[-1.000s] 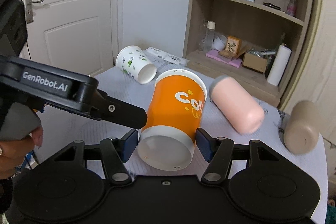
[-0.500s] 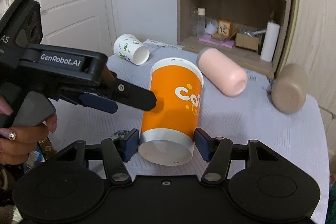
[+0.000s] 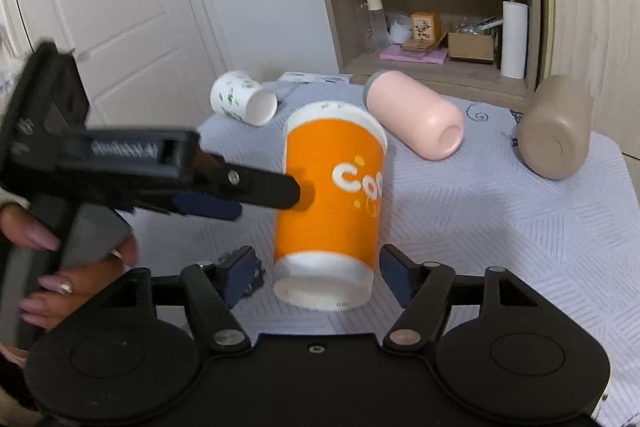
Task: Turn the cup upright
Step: 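Close the right tool on the orange cup and lift it off the table, then rotate the held orange cup with the right tool until its rim faces up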
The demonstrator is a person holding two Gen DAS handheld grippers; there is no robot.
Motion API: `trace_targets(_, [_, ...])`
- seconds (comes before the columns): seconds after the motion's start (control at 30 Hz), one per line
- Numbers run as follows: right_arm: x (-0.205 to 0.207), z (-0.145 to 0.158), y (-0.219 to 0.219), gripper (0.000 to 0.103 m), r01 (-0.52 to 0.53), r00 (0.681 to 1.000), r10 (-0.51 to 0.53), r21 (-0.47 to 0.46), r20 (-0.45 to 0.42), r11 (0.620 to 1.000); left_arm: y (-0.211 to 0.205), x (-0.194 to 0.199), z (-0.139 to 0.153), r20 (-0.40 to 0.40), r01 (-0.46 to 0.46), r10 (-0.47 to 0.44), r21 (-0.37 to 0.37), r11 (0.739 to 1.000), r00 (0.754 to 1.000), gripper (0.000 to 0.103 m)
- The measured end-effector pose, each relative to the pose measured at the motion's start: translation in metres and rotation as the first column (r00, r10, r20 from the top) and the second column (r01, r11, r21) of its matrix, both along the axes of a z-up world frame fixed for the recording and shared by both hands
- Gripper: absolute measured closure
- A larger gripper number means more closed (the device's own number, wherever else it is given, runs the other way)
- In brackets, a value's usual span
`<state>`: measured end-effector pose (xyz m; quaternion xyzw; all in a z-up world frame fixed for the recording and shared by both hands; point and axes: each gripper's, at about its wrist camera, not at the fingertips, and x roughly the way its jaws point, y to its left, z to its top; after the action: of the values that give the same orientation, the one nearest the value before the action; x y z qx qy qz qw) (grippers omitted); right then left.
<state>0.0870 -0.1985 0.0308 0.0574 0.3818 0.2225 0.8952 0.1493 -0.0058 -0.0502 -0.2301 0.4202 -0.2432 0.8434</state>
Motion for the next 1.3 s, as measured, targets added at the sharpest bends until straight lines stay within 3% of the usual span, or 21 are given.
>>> trace_targets(0.13, [0.020, 0.005, -0.005, 0.028, -0.053, 0.997, 0.054, 0.013, -0.047, 0.999, 0.008, 0.011, -0.007, -0.028, 0.010, -0.013, -0.089, 0.996, 1.000, 0.003])
trace_targets(0.33, [0.056, -0.003, -0.005, 0.028, -0.093, 0.982, 0.100, 0.049, -0.158, 0.994, 0.014, 0.022, -0.011, -0.031, -0.017, 0.013, -0.112, 0.994, 0.999, 0.008])
trace_targets(0.43, [0.068, -0.008, -0.004, 0.028, -0.115, 0.969, 0.131, 0.086, -0.210, 0.990, 0.014, 0.025, -0.013, -0.033, -0.018, 0.014, -0.116, 0.993, 0.999, 0.016])
trace_targets(0.77, [0.083, -0.018, -0.002, 0.028, -0.131, 0.949, 0.166, 0.141, -0.267, 0.981, 0.012, 0.027, -0.018, -0.050, -0.005, -0.003, -0.153, 0.988, 0.999, 0.029])
trace_targets(1.03, [0.077, -0.017, -0.007, 0.029, -0.126, 0.950, 0.164, 0.155, -0.267, 0.980, 0.007, 0.017, -0.006, 0.002, 0.033, -0.033, -0.107, 0.994, 0.999, 0.030])
trace_targets(1.3, [0.056, -0.006, -0.005, 0.029, -0.144, 0.960, 0.173, 0.143, -0.218, 0.979, 0.000, -0.011, 0.015, 0.104, 0.081, -0.077, -0.034, 0.996, 0.992, 0.030])
